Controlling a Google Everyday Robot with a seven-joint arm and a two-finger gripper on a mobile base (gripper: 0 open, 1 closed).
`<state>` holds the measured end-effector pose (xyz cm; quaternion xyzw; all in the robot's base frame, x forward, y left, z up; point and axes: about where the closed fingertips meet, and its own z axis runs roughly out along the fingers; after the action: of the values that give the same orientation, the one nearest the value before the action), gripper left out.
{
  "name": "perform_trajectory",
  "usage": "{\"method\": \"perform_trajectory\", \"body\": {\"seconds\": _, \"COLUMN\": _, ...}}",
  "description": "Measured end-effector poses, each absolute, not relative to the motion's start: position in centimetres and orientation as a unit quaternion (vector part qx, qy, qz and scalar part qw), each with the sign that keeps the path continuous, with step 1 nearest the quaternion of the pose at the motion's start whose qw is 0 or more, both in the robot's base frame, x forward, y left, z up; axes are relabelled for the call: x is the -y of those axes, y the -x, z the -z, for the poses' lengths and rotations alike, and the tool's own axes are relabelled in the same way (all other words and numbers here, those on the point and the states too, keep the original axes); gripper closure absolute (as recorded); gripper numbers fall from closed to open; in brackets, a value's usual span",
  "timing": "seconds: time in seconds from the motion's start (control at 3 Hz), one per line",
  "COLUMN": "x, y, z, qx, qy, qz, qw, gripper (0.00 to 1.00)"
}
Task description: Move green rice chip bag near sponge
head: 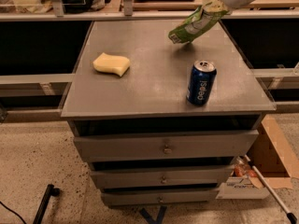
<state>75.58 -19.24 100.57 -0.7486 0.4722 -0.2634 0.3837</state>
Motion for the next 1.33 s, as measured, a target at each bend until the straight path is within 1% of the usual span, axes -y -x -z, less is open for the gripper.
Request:
{"method": "perform_trajectory", "body": {"seconds": 0.33, "x": 16.6, "y": -74.3, "z": -100.5, "qx": -0.445, "qy": 0.771, "qz": 0.235, "qw": 0.390, "gripper": 1.00}}
{"method": "perform_trajectory", "body": {"seconds": 1.0, "x": 11.5, "y": -72.6, "z": -101.1, "qx": -0.390, "qy": 0.812, "qz": 0.213, "qw": 0.378, "gripper": 1.00}}
{"method": "perform_trajectory", "body": {"seconds": 1.33, "x": 8.9, "y": -71.9, "z": -101.4, "qx": -0.362, "qy": 0.828, "qz": 0.185, "qw": 0.387, "gripper": 1.00}}
